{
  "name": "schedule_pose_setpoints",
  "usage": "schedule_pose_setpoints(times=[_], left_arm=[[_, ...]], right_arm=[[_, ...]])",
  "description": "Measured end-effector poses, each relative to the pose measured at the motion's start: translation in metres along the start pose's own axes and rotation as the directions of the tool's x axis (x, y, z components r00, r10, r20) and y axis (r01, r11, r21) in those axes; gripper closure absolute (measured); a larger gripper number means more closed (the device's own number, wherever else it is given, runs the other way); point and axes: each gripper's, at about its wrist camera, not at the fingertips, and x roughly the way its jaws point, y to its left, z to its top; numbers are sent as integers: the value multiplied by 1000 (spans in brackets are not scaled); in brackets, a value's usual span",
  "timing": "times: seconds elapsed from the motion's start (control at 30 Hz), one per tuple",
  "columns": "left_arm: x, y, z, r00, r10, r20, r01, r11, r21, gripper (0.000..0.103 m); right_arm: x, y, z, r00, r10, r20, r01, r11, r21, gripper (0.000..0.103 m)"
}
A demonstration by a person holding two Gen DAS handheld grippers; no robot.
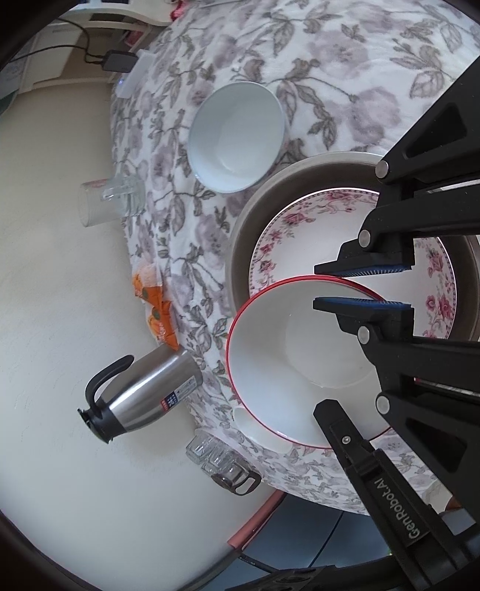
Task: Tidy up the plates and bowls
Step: 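Lower the red-rimmed bowl onto the rose plate inside the basin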
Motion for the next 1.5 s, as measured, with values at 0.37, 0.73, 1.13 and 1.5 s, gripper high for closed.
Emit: schedule_pose_setpoints(times=[0.37, 0.73, 1.13, 1.5], left_arm=[[13, -9, -3, 1000, -1, -30, 1, 1000, 21, 87], [24, -13, -5, 999, -10, -47, 10, 1000, 17, 87], [31, -9, -3, 999, -25, -46, 24, 1000, -15, 87], [35, -3, 1, 999, -25, -23, 25, 999, -34, 87]], right_arm=[[8, -14, -2, 999, -21, -30, 21, 999, 24, 91], [12, -20, -3, 998, -50, -43, 51, 998, 26, 90], [13, -16, -3, 998, -57, -35, 57, 998, 5, 87], [18, -10, -1, 999, -48, -21, 47, 999, -5, 85]])
